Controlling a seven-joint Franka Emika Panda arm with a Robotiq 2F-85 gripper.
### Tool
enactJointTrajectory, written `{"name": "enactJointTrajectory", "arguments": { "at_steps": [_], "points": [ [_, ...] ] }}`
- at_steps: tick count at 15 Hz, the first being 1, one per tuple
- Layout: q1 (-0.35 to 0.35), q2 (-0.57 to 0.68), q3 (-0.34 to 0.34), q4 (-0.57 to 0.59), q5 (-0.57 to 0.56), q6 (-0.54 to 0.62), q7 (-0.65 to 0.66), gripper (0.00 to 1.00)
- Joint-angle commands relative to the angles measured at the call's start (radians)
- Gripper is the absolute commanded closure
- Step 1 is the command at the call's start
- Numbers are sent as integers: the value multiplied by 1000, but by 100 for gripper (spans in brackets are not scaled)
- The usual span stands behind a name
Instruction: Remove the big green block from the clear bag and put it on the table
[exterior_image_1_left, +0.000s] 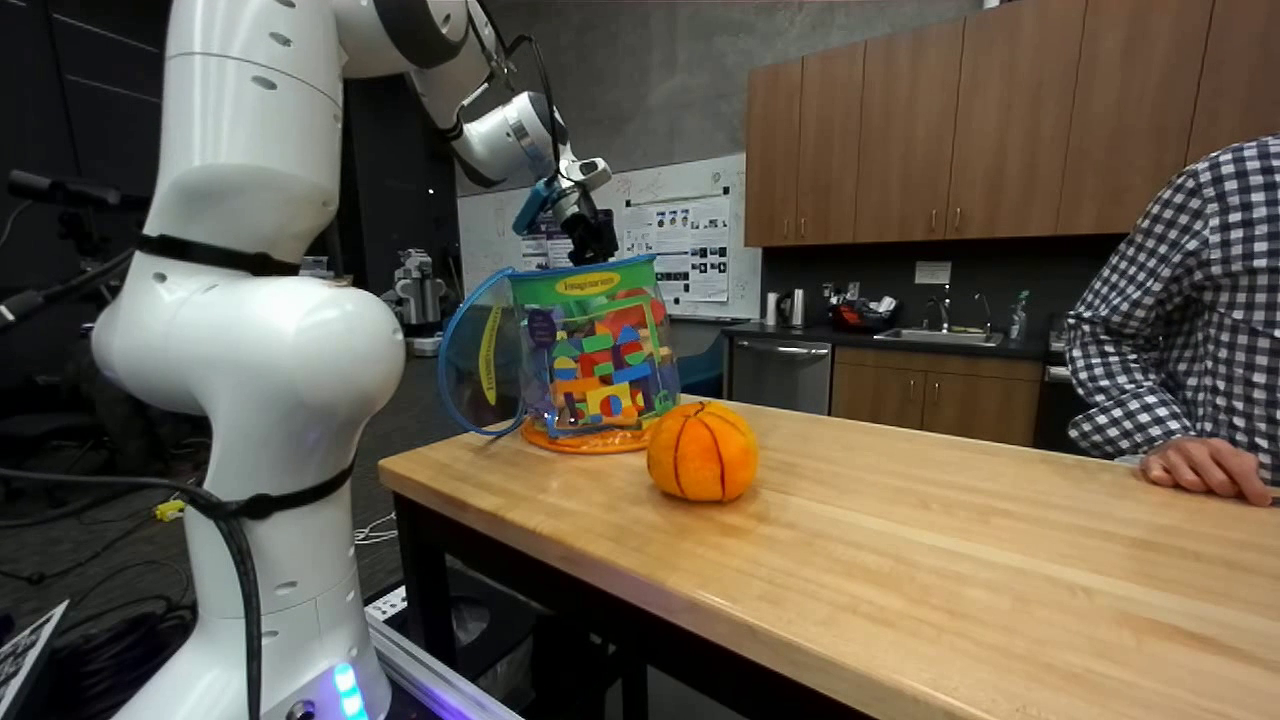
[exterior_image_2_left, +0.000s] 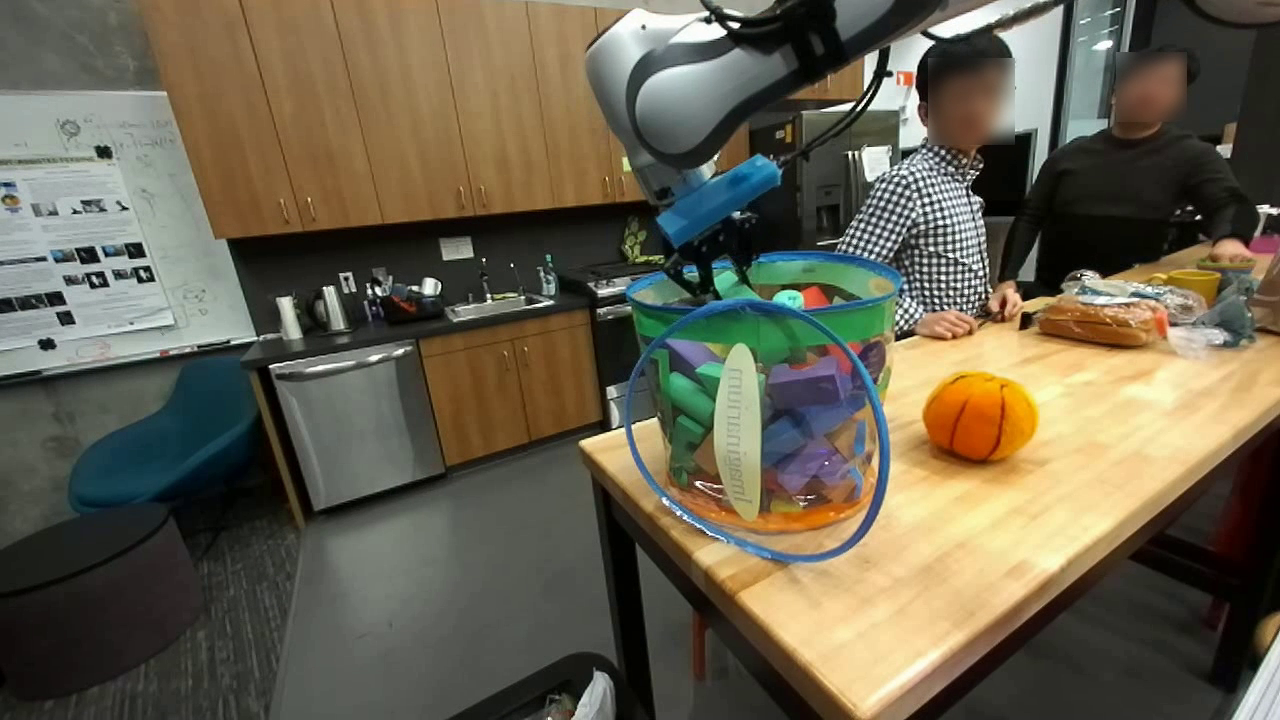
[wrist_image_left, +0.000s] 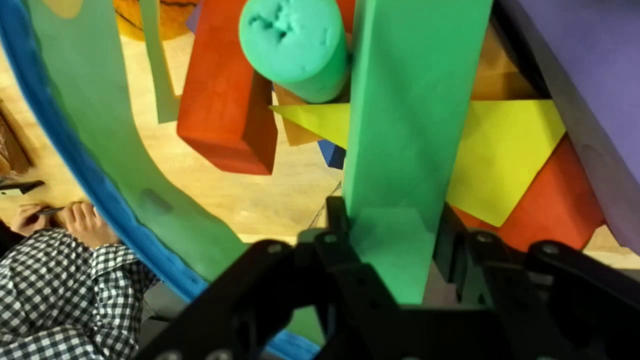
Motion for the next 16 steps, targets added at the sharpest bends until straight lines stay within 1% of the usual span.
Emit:
{"name": "enactJointTrajectory", "arguments": {
  "at_steps": [1, 7, 13, 16],
  "points": [
    [-5, -113, -1, -66, -25, 62, -92, 83],
    [-46, -233, -6, -114, 8, 151, -222, 83],
    [-135, -343, -51, -184, 69, 211, -373, 83],
    [-175, -384, -75, -212, 98, 222, -432, 83]
  ]
}}
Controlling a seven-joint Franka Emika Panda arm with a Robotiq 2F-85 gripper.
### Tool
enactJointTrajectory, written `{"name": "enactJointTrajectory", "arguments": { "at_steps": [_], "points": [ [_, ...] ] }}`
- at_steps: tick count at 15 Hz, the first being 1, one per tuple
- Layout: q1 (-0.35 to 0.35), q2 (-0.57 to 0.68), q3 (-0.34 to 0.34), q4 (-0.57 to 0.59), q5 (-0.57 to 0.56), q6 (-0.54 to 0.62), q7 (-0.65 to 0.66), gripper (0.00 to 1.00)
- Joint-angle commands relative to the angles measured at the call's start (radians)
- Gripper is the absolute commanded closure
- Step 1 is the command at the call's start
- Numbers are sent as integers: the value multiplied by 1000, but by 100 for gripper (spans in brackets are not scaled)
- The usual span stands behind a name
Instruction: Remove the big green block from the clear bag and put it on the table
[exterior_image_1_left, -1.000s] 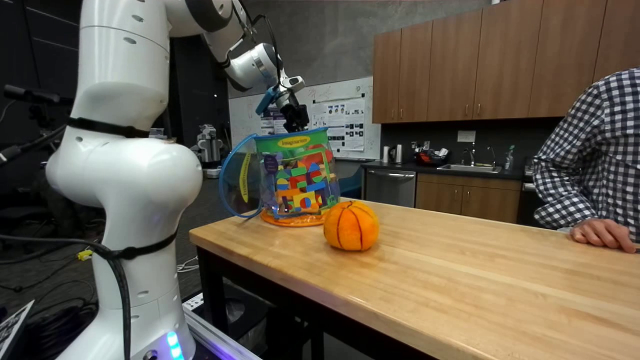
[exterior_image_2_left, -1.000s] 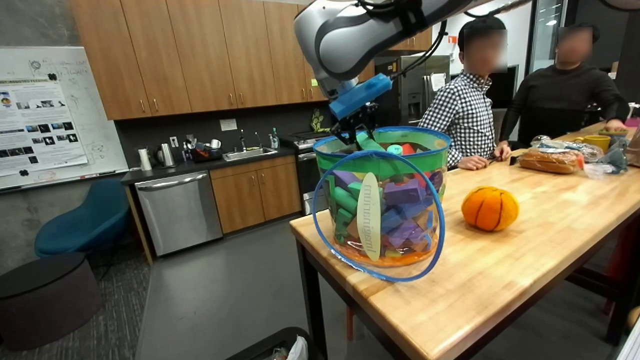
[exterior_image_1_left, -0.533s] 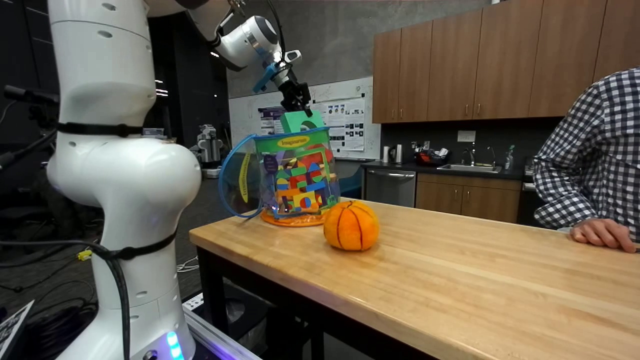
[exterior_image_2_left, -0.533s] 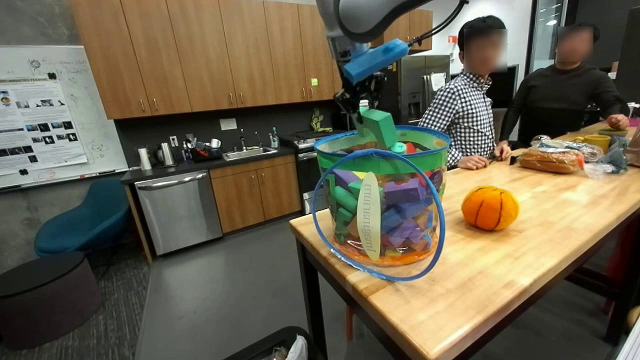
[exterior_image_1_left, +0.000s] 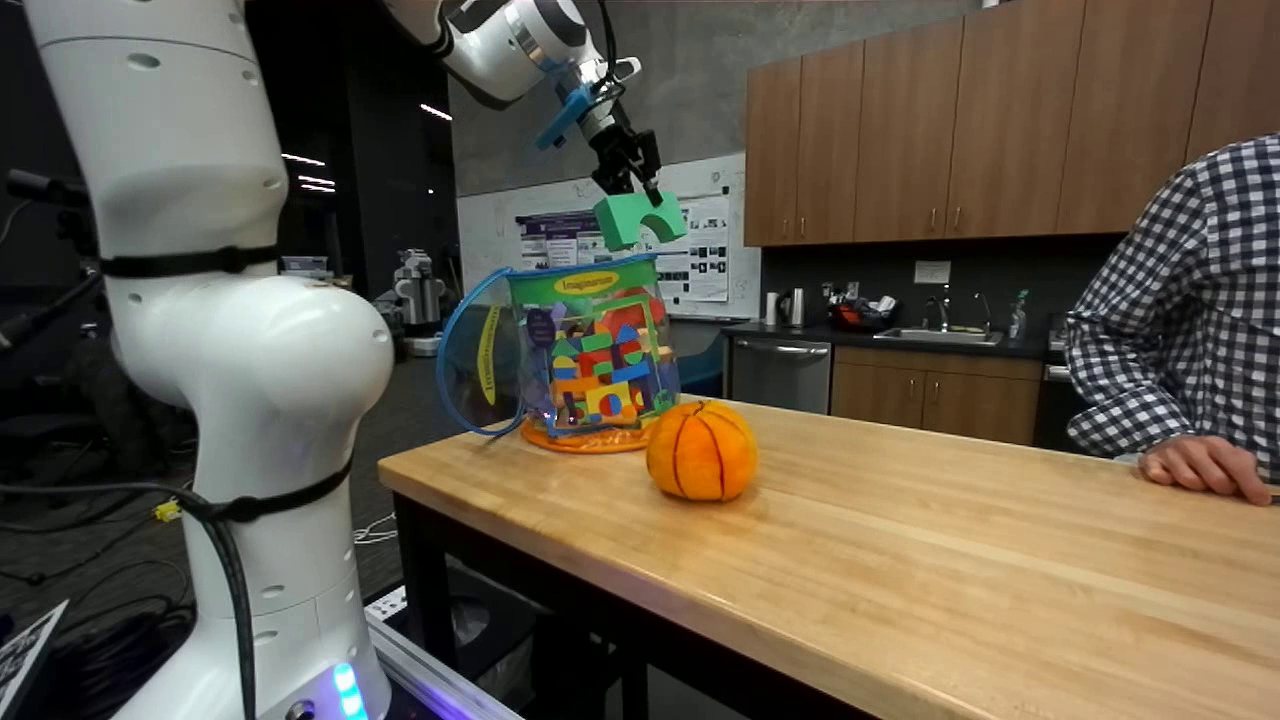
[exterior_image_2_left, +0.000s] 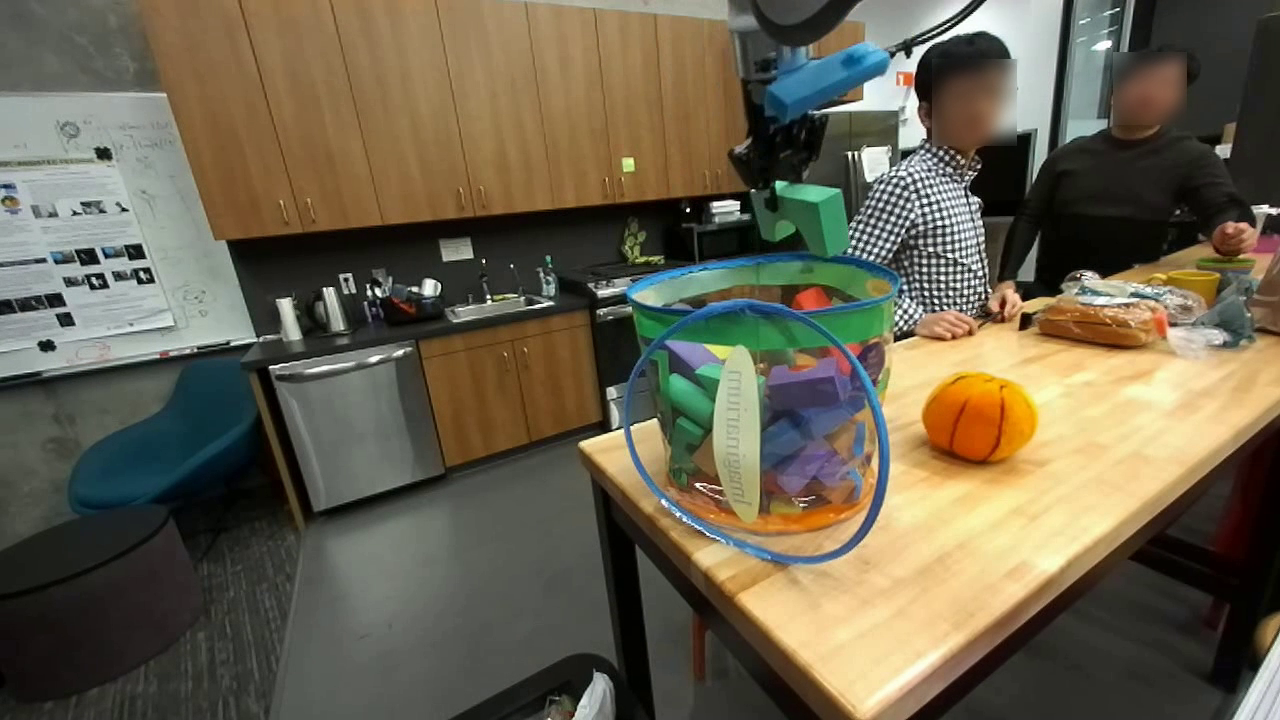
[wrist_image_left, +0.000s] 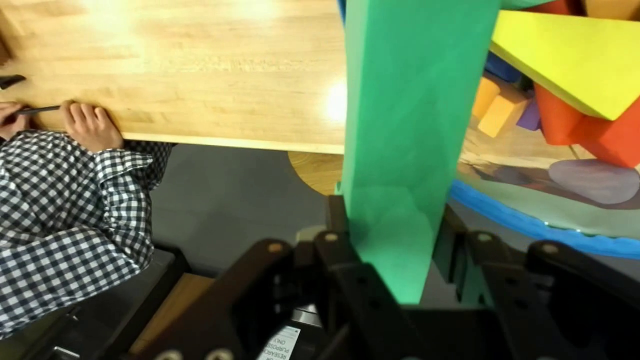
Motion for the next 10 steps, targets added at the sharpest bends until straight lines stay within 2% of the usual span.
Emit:
{"name": "enactJointTrajectory", "arguments": {
  "at_steps": [1, 10],
  "points": [
    [-42, -77, -24, -66, 47, 33, -81, 83],
    [-98, -133, -66, -181, 142, 86, -127, 83]
  ]
}}
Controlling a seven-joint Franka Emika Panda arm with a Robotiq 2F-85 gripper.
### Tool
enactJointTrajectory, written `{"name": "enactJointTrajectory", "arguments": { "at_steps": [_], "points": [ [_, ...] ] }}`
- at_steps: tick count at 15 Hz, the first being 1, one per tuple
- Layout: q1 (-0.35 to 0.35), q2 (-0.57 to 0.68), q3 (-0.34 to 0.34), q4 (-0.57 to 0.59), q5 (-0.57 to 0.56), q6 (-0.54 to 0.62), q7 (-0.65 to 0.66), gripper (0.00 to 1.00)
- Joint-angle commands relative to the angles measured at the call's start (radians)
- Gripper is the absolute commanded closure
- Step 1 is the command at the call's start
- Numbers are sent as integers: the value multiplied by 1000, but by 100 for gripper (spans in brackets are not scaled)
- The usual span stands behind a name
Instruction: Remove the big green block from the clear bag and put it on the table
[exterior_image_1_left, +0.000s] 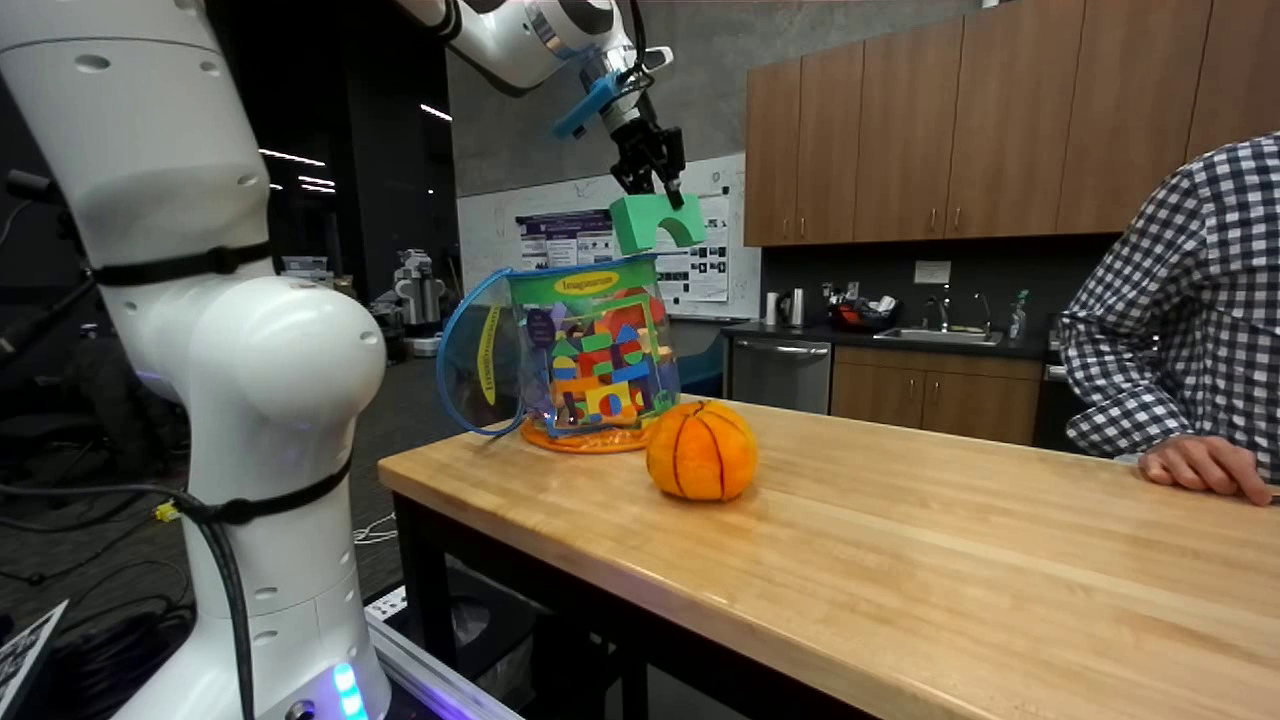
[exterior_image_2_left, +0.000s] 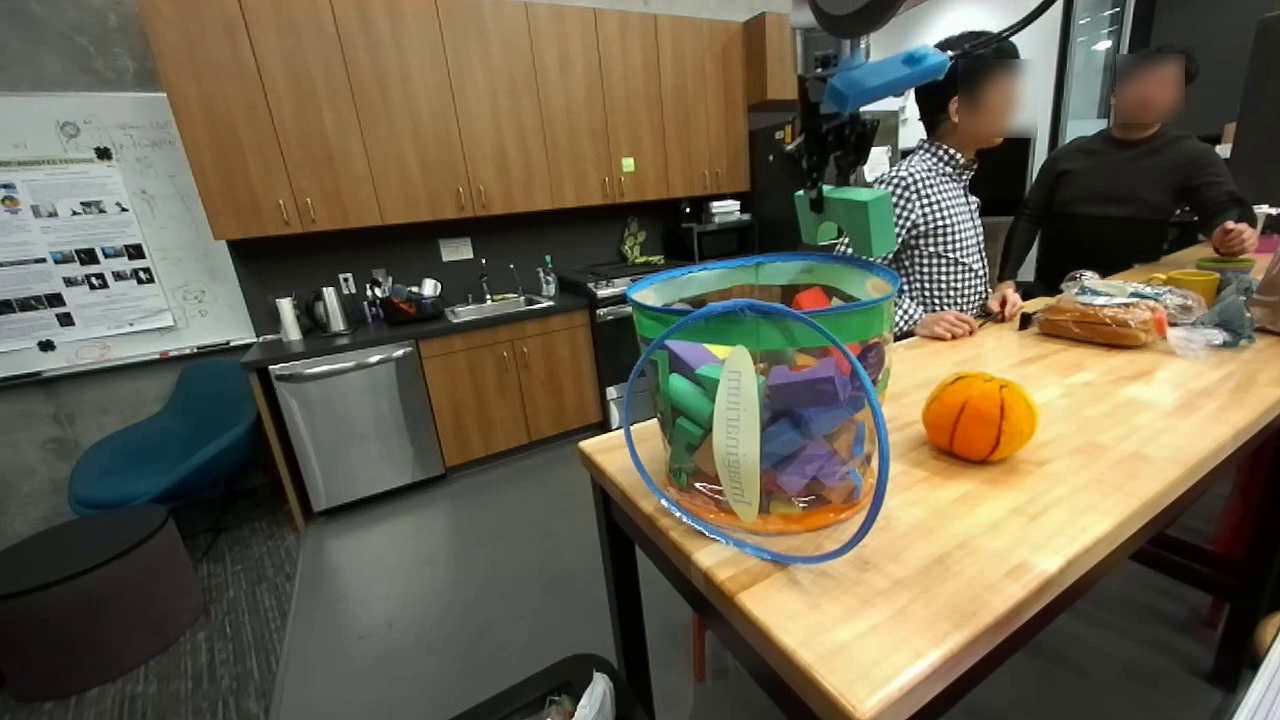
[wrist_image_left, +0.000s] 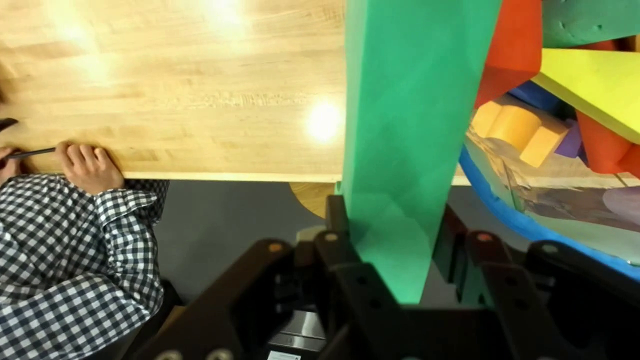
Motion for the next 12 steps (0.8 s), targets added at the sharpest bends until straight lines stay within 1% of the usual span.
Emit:
{"name": "enactJointTrajectory", "arguments": {
  "at_steps": [1, 7, 12],
  "points": [
    [-27, -43, -16, -82, 43, 42, -25, 83],
    [-58, -58, -44, -176, 61, 105, -34, 83],
    [-72, -45, -67, -251, 105, 204, -61, 83]
  ]
}}
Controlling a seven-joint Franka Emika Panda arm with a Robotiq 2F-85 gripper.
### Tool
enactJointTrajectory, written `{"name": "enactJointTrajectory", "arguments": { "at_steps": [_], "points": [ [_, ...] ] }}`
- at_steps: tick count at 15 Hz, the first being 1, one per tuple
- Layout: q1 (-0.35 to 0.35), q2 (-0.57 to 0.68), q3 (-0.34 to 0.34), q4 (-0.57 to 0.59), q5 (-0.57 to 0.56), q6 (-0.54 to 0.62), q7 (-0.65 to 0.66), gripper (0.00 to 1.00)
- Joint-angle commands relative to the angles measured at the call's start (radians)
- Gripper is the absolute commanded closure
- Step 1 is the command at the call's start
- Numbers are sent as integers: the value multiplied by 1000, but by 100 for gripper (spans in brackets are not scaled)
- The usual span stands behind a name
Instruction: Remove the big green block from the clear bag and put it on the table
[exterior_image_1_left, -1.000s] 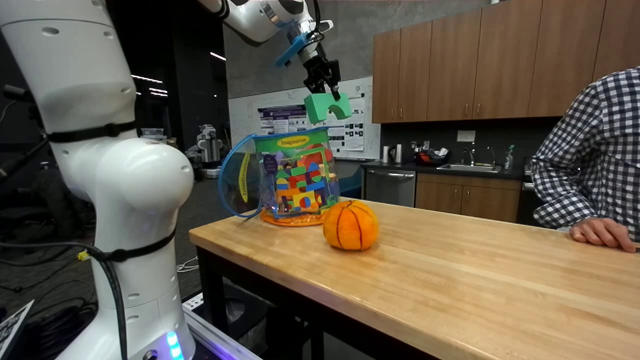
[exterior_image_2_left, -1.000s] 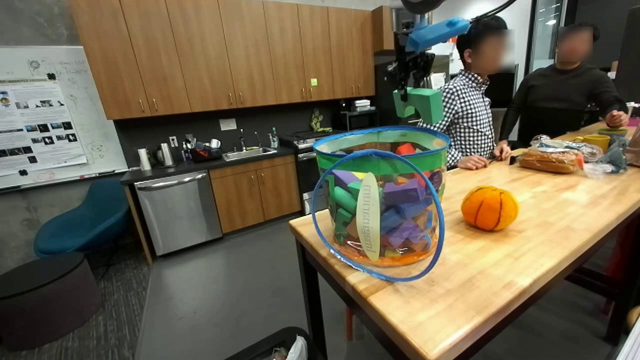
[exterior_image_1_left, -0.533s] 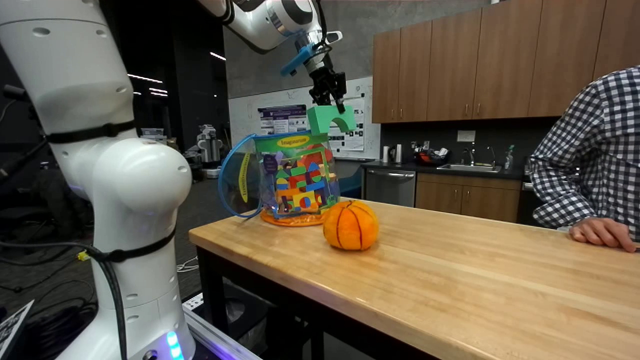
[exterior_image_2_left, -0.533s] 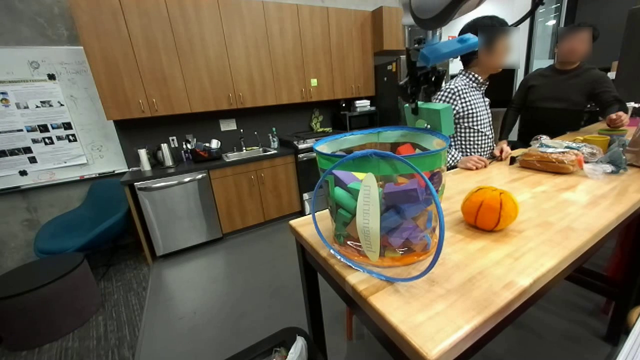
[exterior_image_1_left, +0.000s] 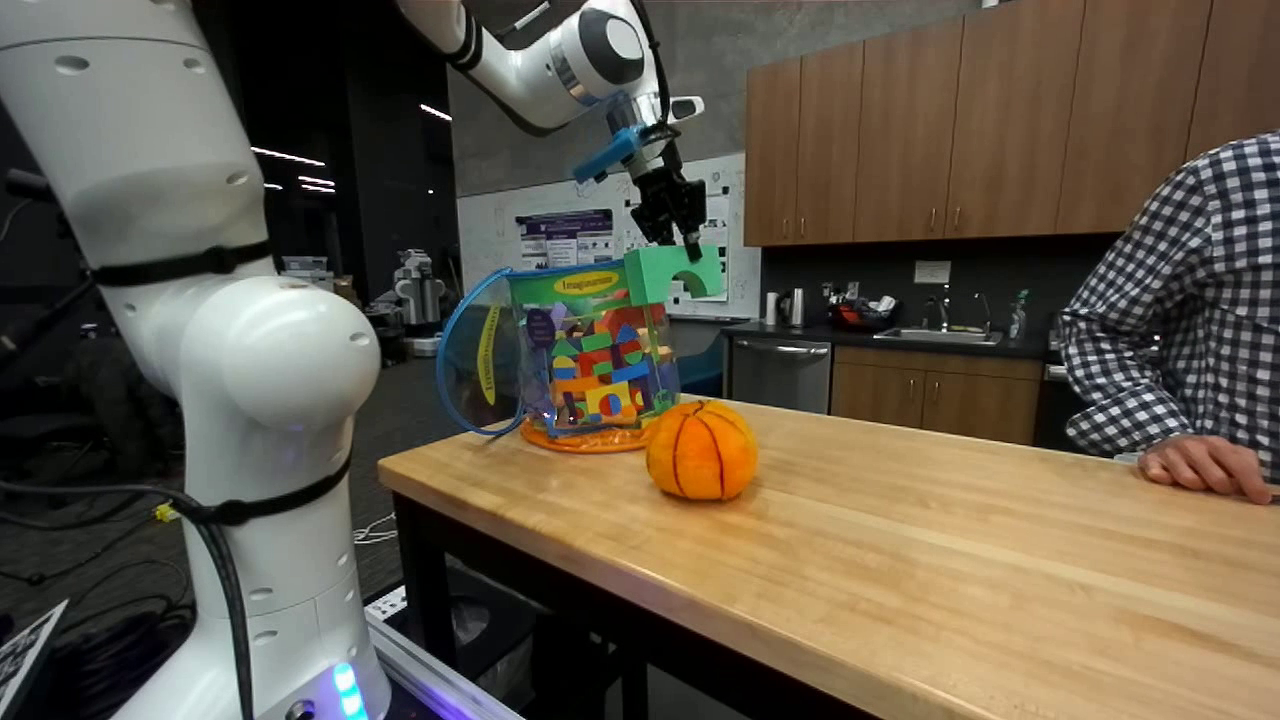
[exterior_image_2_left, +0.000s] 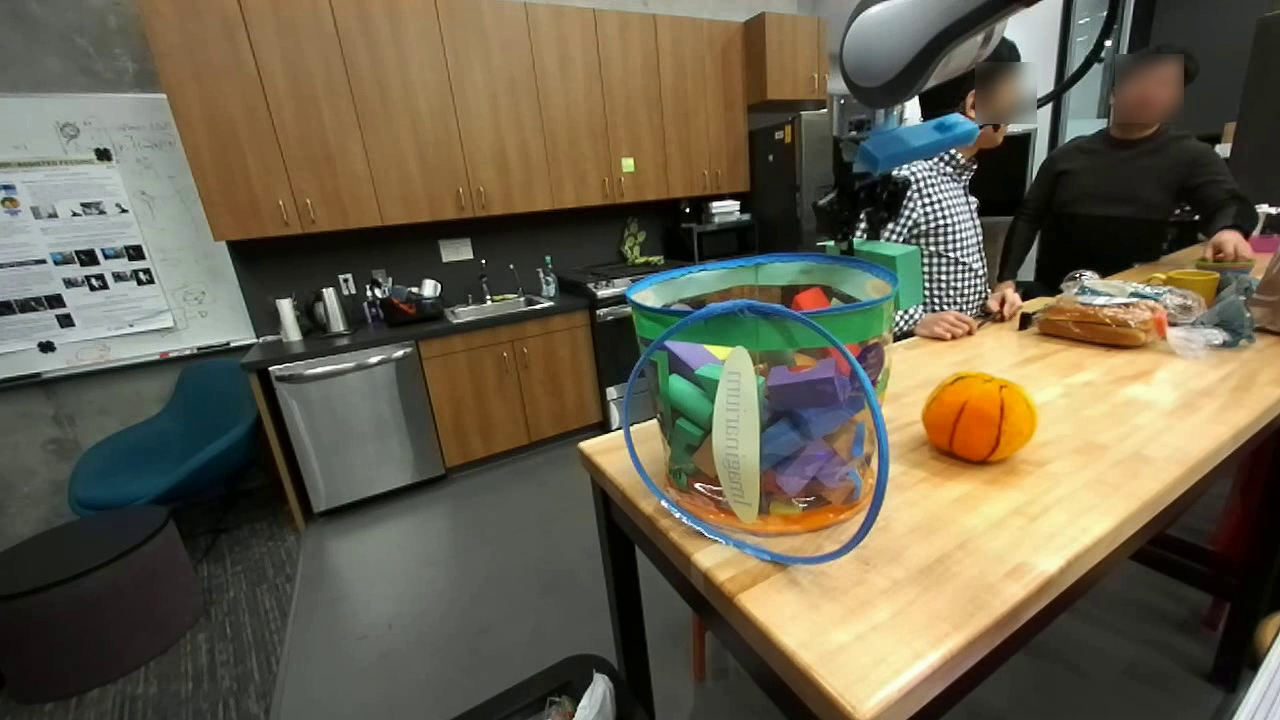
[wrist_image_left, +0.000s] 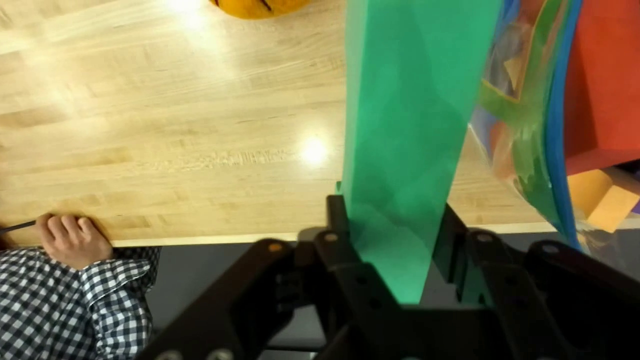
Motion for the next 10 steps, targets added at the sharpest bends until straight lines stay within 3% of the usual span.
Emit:
{"name": "enactJointTrajectory", "arguments": {
  "at_steps": [1, 10],
  "points": [
    [-19, -17, -19, -74, 50, 85, -48, 83],
    [-98, -10, -122, -174, 62, 300, -217, 83]
  ]
}}
